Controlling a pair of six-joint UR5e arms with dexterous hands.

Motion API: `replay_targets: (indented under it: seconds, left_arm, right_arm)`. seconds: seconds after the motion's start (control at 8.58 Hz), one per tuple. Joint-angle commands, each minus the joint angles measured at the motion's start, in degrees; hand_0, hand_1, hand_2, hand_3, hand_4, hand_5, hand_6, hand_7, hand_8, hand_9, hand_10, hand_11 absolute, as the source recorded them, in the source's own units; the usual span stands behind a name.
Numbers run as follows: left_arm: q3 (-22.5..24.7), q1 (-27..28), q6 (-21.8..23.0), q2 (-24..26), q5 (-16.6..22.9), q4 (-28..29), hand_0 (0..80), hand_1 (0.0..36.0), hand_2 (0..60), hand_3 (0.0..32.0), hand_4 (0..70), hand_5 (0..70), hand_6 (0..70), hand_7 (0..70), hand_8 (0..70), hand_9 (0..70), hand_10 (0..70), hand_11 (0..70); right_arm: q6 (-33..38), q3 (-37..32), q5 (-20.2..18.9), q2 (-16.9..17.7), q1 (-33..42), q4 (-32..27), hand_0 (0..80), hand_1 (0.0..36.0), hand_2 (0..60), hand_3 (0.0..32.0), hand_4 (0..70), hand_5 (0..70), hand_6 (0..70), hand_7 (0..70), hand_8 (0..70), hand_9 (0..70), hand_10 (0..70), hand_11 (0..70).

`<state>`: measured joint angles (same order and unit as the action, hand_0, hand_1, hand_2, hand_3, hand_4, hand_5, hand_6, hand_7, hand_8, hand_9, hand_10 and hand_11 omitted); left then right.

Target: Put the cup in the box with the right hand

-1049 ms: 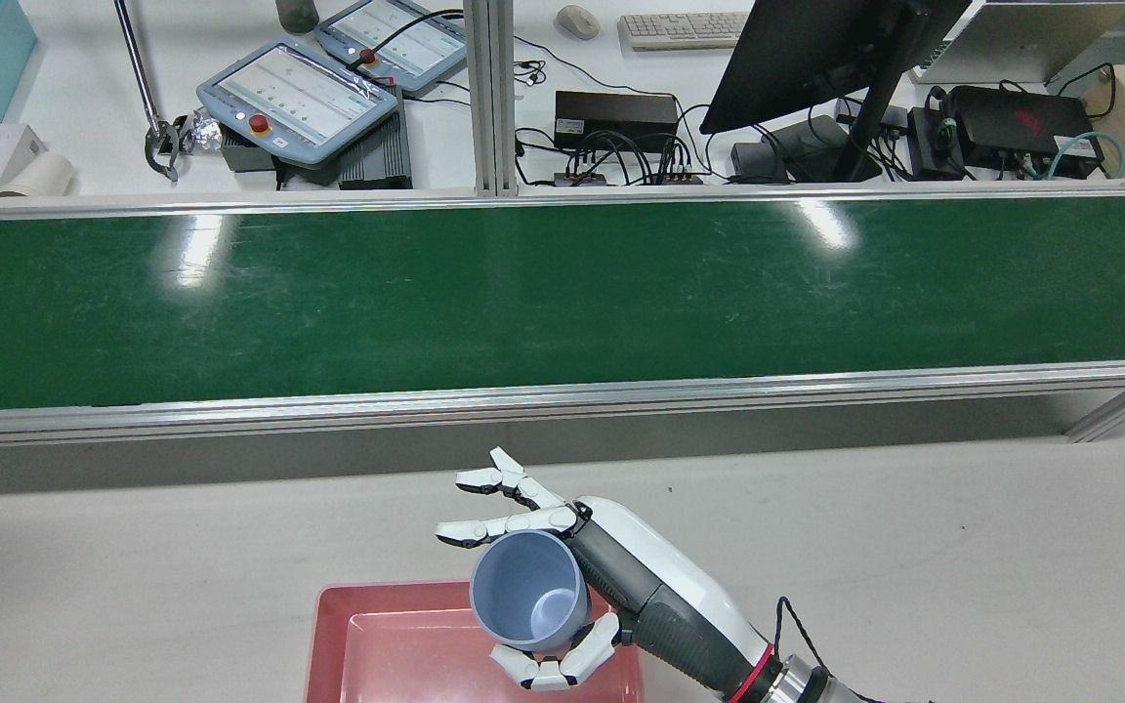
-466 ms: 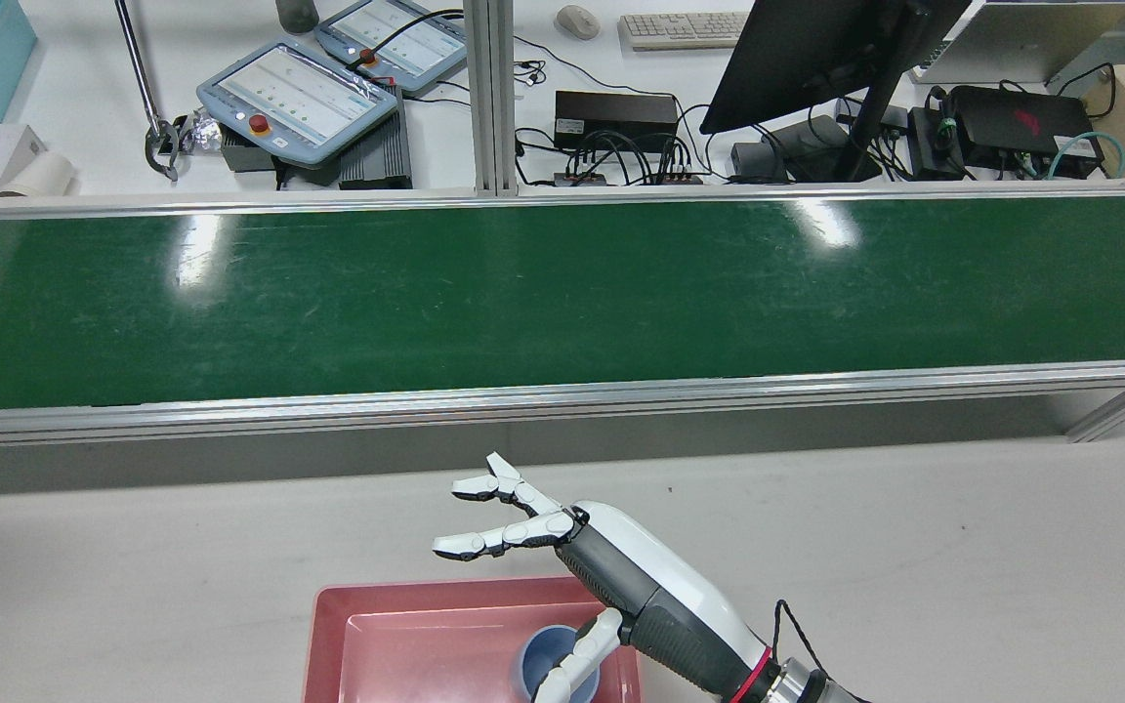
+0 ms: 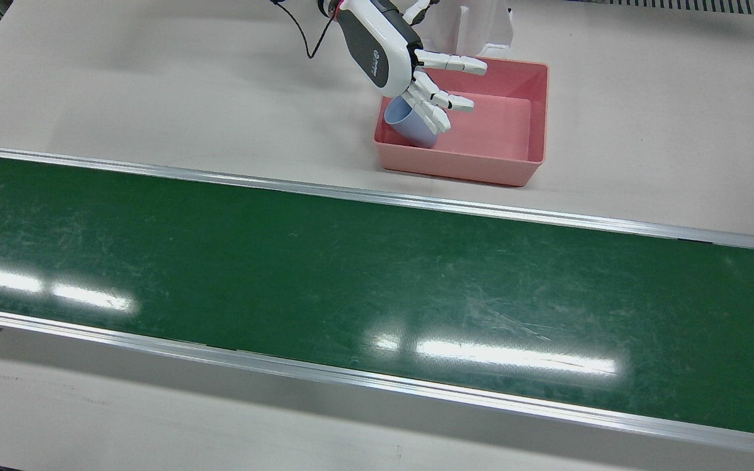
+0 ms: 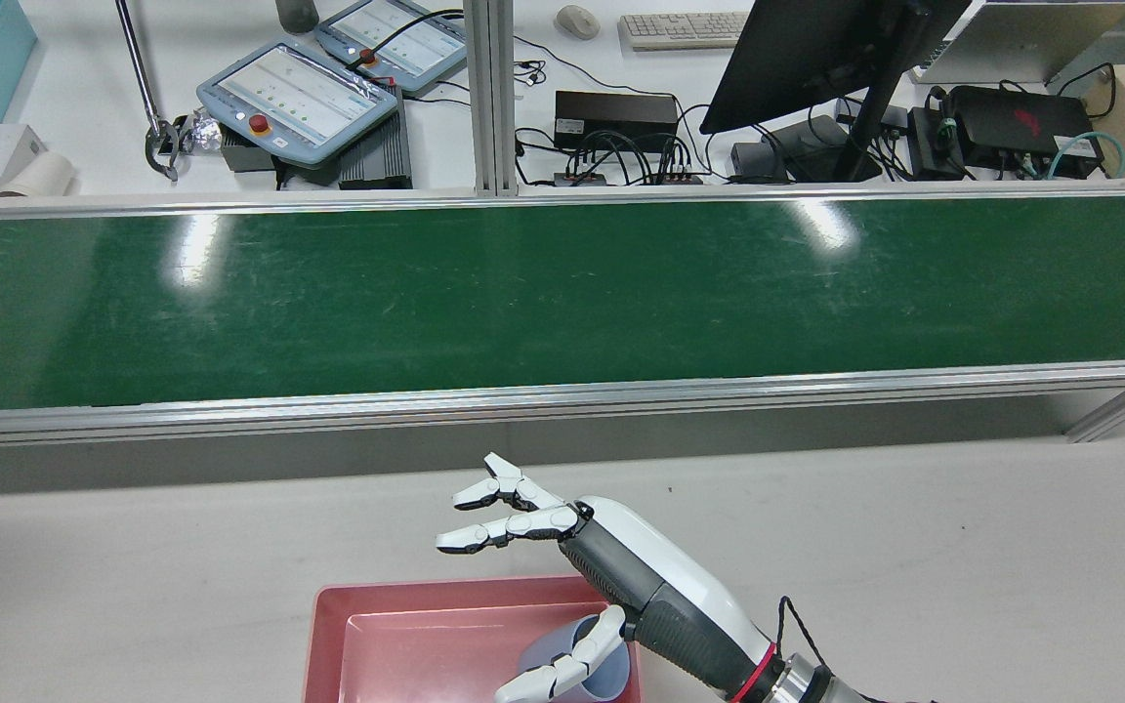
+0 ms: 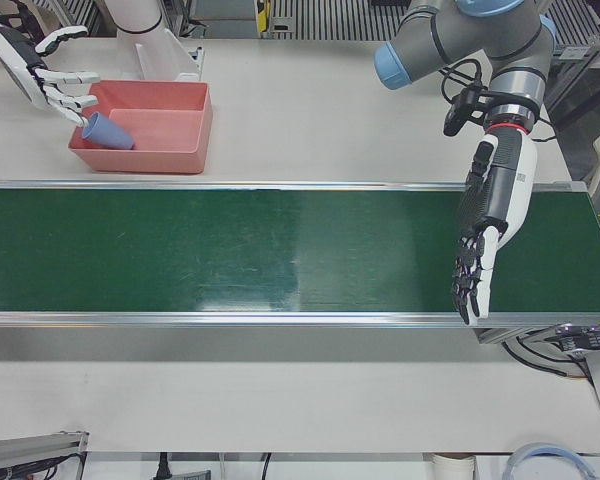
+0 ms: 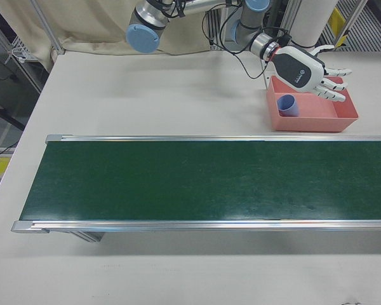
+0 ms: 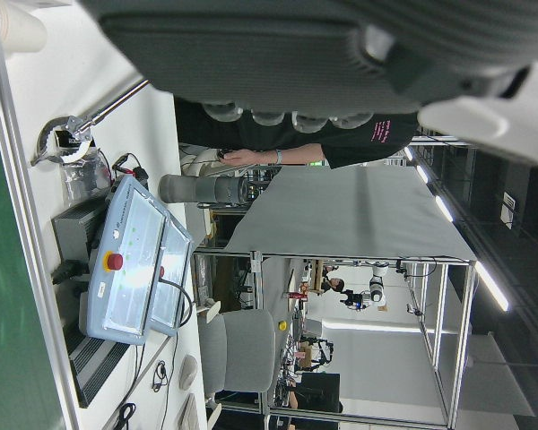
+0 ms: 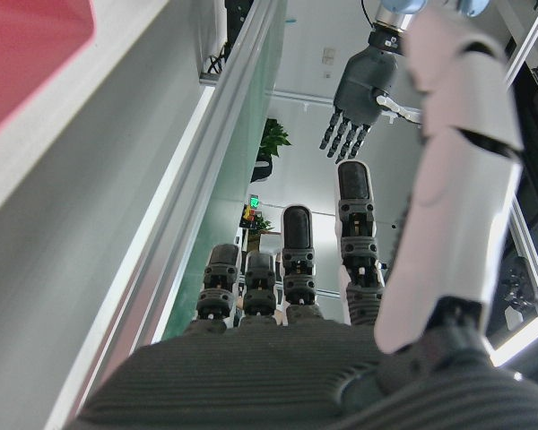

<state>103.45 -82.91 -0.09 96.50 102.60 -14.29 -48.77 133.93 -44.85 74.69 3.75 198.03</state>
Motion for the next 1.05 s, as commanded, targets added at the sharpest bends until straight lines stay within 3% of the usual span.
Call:
replay_targets:
  seconds: [0.0, 0.12, 0.23, 0.35, 0.58, 0.7, 0.93]
  left_arm:
    - [-0.09, 0.03, 0.00, 0.00, 0.06, 0.05, 0.0, 0.0, 0.0, 0.0, 0.0, 0.0, 0.0, 0.0, 0.0, 0.0, 0.0, 0.0]
    - [-0.09, 0.03, 0.00, 0.00, -0.03, 0.05, 0.0, 0.0, 0.0, 0.0, 0.0, 0.0, 0.0, 0.0, 0.0, 0.0, 0.0, 0.0]
    - [0.00, 0.03, 0.00, 0.00, -0.03, 0.05, 0.0, 0.0, 0.0, 0.0, 0.0, 0.0, 0.0, 0.0, 0.0, 0.0, 0.0, 0.0]
    - [0.00, -0.06, 0.00, 0.00, 0.06, -0.04, 0.0, 0.0, 0.0, 0.0, 0.0, 0.0, 0.0, 0.0, 0.0, 0.0, 0.0, 0.0]
    - [0.00, -0.06, 0.00, 0.00, 0.06, -0.04, 0.0, 0.0, 0.0, 0.0, 0.0, 0.0, 0.0, 0.0, 0.0, 0.0, 0.0, 0.0]
    - [0.00, 0.03, 0.00, 0.00, 0.06, 0.05, 0.0, 0.0, 0.0, 0.0, 0.0, 0.0, 0.0, 0.0, 0.0, 0.0, 0.0, 0.0]
    - [-0.09, 0.03, 0.00, 0.00, 0.06, 0.05, 0.0, 0.0, 0.0, 0.0, 0.0, 0.0, 0.0, 0.0, 0.0, 0.0, 0.0, 0.0]
  right_arm:
    - [0.34, 6.67, -0.85, 5.80, 14.47, 2.52, 68.4, 36.0, 60.0, 0.0, 32.0, 17.4, 27.9, 70.0, 33.5, 56.7, 23.0, 37.4]
    - [2.26, 6.95, -2.42, 6.43, 21.67, 5.84, 60.4, 36.0, 60.0, 0.0, 35.5, 17.4, 32.5, 70.0, 41.6, 66.0, 28.9, 44.9]
    - [6.28, 5.47, -5.31, 6.61, 28.79, 8.48, 58.6, 36.0, 60.0, 0.0, 34.6, 17.4, 33.2, 70.0, 43.7, 68.7, 30.8, 47.1]
    - [11.28, 2.76, -8.64, 7.74, 35.99, 9.64, 57.5, 36.0, 60.0, 0.0, 31.9, 17.5, 33.3, 70.0, 44.5, 69.9, 31.9, 48.5]
    - [20.34, -6.35, -18.99, 8.72, 50.85, 9.65, 58.7, 36.0, 60.0, 0.0, 28.7, 18.2, 34.2, 70.0, 46.9, 70.0, 34.8, 52.2]
    - [23.17, -11.80, -23.83, 8.81, 57.79, 9.39, 57.2, 36.0, 60.0, 0.0, 24.2, 17.9, 32.8, 70.0, 46.4, 70.0, 35.2, 52.7]
    - [23.46, -19.98, -32.72, 8.81, 69.06, 6.78, 59.4, 36.0, 60.0, 0.0, 24.4, 18.3, 32.5, 70.0, 48.9, 70.0, 38.6, 57.0]
